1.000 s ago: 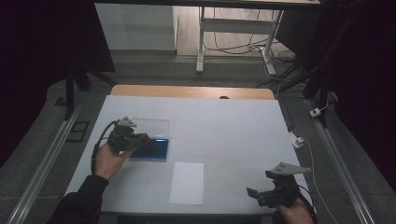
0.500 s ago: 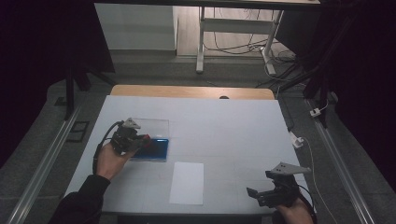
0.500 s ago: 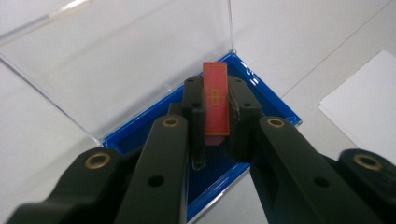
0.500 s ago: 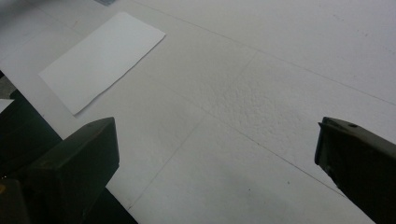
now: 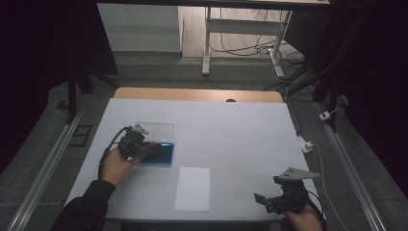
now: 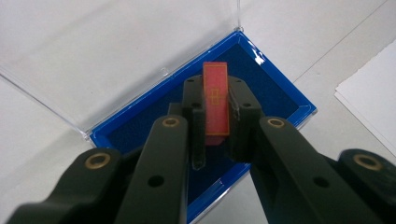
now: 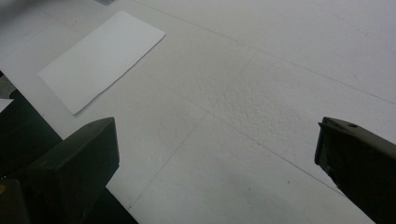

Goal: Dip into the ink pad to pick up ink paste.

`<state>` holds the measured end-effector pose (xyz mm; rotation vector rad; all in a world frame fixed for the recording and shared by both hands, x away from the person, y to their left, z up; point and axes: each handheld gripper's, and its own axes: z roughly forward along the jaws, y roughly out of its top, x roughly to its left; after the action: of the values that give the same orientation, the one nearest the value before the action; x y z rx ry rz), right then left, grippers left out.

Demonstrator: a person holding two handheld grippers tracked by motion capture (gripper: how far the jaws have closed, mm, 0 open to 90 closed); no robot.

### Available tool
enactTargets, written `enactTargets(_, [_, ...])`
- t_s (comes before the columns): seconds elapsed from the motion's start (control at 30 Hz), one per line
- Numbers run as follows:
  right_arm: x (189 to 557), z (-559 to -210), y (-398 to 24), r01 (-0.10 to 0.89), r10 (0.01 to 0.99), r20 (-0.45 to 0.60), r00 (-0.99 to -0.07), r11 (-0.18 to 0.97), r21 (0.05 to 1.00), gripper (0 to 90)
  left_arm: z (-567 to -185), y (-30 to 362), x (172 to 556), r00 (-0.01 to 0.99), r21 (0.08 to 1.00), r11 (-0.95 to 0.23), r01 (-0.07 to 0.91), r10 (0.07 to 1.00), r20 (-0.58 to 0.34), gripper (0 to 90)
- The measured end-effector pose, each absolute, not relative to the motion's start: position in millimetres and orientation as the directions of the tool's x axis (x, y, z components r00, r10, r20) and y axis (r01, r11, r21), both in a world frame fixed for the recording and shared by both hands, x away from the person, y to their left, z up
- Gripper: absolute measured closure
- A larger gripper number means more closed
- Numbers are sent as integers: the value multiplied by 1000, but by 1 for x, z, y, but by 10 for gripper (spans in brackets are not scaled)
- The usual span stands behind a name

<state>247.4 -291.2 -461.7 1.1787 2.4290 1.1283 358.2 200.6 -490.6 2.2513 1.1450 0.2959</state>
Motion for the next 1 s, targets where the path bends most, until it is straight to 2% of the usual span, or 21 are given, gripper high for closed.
enactTargets(0.37, [247, -462, -291, 579, 743, 130, -656, 386, 718, 3, -497, 197, 361, 606, 559, -475, 680, 793, -62, 797])
enactTargets(0.57, [248, -462, -291, 578, 744, 125, -656, 389, 718, 3, -498, 192, 360, 612, 550, -504, 666, 790, -17, 798])
enactTargets(0.67, [247, -462, -291, 579, 745, 120, -656, 395, 713, 4, -499, 194, 360, 597, 553, -479, 682, 801, -44, 800])
enactTargets(0.87, [248, -462, -290, 581, 745, 122, -655, 395, 711, 4, -503, 207, 366, 568, 564, -393, 726, 805, -170, 801])
enactTargets(1.0, [248, -462, -290, 583, 746, 123, -655, 395, 710, 4, -502, 200, 362, 574, 565, -423, 709, 811, -113, 802])
